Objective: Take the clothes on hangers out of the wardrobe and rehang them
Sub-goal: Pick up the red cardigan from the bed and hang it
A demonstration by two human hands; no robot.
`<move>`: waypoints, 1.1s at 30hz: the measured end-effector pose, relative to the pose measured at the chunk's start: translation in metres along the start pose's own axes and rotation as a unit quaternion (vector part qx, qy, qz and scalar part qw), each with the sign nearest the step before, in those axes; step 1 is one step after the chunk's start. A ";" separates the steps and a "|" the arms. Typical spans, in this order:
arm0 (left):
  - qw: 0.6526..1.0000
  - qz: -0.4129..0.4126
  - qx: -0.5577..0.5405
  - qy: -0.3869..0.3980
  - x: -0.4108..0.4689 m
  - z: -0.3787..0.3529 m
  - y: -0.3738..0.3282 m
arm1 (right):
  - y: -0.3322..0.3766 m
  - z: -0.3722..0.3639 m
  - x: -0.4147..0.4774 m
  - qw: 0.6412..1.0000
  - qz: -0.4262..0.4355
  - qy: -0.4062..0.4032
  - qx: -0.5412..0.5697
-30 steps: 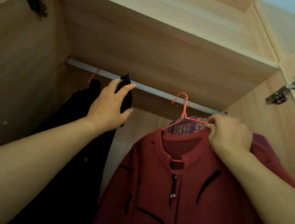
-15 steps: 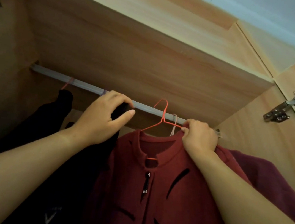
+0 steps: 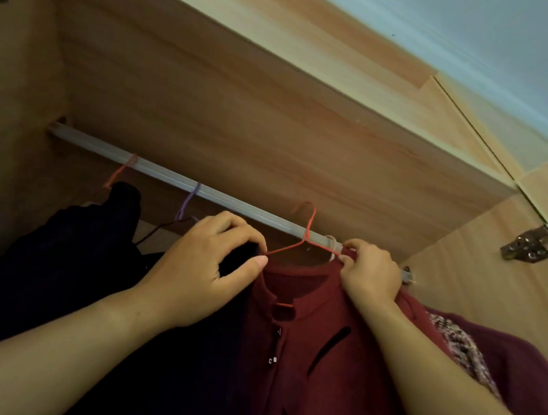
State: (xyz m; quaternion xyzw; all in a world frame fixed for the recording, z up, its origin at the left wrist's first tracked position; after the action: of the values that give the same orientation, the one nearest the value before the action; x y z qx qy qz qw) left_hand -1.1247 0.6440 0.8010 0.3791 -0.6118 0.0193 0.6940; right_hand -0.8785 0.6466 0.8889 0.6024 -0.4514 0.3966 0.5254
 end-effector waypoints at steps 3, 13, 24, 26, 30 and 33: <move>1.000 0.001 -0.006 0.004 -0.002 -0.002 0.001 | -0.003 -0.004 -0.002 1.000 -0.019 -0.001 0.023; 1.000 0.002 -0.011 0.011 -0.003 -0.001 0.003 | -0.009 -0.020 -0.005 0.998 -0.023 -0.002 0.052; 1.000 0.007 -0.017 0.017 -0.009 0.000 0.004 | -0.004 -0.032 -0.011 0.999 -0.034 0.032 0.026; 1.000 0.009 -0.013 0.023 -0.009 -0.001 0.005 | -0.003 -0.039 -0.022 0.999 -0.020 0.034 0.016; 1.000 0.011 -0.004 0.029 -0.010 -0.004 0.005 | -0.002 -0.037 -0.030 1.000 -0.002 0.020 0.017; 1.000 0.010 -0.006 0.028 -0.011 -0.006 0.004 | 0.003 -0.031 -0.032 0.999 0.018 0.031 0.007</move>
State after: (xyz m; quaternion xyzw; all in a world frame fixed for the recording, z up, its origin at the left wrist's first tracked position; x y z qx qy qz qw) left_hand -1.1240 0.6551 0.7942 0.3678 -0.5963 0.0330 0.7128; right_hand -0.8905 0.6814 0.8635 0.5859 -0.4427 0.4273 0.5274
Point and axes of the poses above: each hand's wrist, its own x-axis towards the middle knuckle, its own z-axis out of the back of the hand, y = z × x, the point moved 4 cm from there along x, towards the middle knuckle, and after that the axes turned 8 degrees about -z, right-handed, at the moved point
